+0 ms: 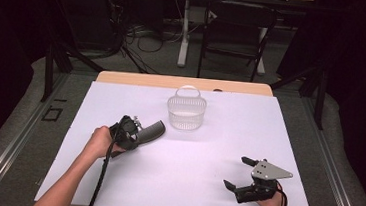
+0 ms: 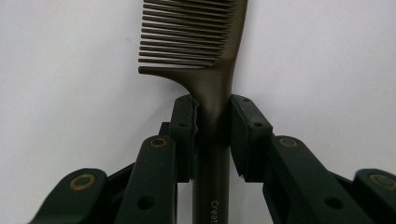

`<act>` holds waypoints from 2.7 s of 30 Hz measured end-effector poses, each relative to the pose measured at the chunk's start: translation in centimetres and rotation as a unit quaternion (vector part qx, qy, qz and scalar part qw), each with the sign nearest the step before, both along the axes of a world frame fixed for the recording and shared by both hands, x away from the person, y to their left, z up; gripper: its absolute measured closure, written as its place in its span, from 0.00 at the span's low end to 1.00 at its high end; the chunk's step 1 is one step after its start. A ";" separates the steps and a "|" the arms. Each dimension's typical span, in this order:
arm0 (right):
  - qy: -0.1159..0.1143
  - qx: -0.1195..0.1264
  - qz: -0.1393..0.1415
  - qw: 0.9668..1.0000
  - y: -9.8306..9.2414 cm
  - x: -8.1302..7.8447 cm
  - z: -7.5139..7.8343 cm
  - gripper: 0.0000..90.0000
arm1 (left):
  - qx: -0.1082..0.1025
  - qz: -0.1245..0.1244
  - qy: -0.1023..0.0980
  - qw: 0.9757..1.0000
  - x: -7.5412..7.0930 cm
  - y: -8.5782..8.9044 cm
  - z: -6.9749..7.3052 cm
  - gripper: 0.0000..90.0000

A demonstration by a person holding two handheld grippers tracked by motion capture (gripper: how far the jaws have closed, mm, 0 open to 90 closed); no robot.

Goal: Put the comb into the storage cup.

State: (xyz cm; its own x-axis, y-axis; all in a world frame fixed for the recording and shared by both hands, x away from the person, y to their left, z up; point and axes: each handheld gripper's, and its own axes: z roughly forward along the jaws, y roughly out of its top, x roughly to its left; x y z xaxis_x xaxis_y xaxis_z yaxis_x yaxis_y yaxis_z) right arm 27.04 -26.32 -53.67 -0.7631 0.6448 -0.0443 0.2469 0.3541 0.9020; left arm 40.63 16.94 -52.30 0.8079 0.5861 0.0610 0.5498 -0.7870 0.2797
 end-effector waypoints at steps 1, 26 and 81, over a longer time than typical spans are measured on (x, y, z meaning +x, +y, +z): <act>0.000 0.000 0.000 1.000 0.0 0.0 0.0 0.01 | -0.004 0.000 -0.001 1.000 -0.1 0.1 0.1 0.80; -0.001 -0.002 -0.001 1.000 0.0 -0.1 0.0 0.01 | -0.102 0.037 -0.048 0.993 -1.7 2.0 1.1 0.80; 0.009 0.000 -0.013 1.000 -0.1 0.2 -0.1 0.01 | -0.242 0.098 -0.166 0.951 -4.0 3.6 2.0 0.80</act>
State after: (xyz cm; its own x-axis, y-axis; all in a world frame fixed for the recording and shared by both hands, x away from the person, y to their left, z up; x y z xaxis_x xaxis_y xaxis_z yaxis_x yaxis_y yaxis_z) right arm 27.27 -26.41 -53.81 -0.7470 0.6641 -0.0310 0.2725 0.3483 0.8969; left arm 36.67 20.58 -50.28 0.6634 0.7479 -0.0219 0.4916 -0.4136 0.7663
